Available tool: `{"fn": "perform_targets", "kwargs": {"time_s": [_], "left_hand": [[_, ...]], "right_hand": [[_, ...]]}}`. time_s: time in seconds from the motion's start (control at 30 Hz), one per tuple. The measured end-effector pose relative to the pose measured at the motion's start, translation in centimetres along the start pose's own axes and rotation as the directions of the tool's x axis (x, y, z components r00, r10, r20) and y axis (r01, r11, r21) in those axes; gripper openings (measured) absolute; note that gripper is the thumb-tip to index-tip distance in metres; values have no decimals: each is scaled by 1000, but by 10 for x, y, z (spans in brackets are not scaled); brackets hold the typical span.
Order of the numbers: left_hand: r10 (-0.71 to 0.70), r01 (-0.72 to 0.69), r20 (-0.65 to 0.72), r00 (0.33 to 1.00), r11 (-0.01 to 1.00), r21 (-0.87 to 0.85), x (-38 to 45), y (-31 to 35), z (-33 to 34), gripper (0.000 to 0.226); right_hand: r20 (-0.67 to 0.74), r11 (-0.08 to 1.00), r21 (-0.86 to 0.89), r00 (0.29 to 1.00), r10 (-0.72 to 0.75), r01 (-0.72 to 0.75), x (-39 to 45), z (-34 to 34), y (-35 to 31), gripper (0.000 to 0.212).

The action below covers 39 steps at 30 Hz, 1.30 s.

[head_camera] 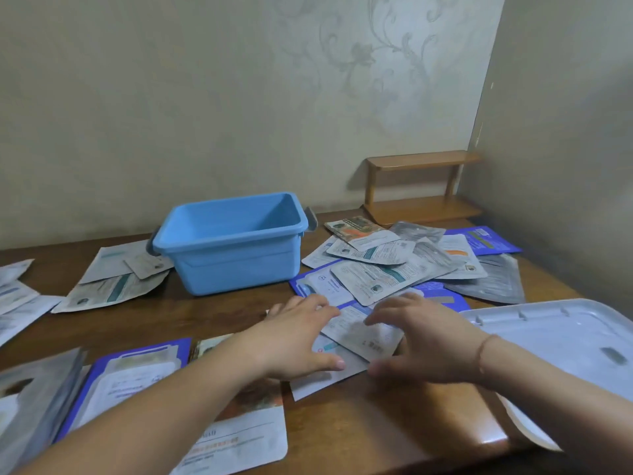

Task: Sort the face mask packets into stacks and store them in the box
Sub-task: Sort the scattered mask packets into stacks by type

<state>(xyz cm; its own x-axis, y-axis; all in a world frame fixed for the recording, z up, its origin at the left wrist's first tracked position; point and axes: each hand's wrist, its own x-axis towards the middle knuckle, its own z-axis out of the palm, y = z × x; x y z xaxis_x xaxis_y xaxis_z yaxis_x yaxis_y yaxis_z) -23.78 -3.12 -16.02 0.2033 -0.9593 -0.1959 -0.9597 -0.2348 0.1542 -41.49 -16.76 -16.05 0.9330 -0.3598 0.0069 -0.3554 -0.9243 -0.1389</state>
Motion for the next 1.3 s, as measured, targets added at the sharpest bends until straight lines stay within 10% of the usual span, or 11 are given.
{"fn": "perform_targets", "kwargs": {"time_s": [0.43,0.67,0.9,1.1,1.3], "left_hand": [[94,-94,1,996,995,15,24,15,14,75],[125,-155,-115,985,936,-315,65,11,7,42],[60,-82,-206,977,991,-102,107,15,8,75],[133,-126,-101,986,989,79,106,2,5,62],[166,-161,-39,985,982,103,73,-43,-6,56]], "right_hand": [[-205,841,-466,891,-406,276,-6,23,17,20],[-168,755,-473,795,-582,453,-52,32,19,24],[-166,858,-284,860,-483,427,-47,21,32,35],[-356,981,-185,926,-127,63,5,-5,81,32],[-261,972,-163,957,124,-170,55,-10,117,35]]}}
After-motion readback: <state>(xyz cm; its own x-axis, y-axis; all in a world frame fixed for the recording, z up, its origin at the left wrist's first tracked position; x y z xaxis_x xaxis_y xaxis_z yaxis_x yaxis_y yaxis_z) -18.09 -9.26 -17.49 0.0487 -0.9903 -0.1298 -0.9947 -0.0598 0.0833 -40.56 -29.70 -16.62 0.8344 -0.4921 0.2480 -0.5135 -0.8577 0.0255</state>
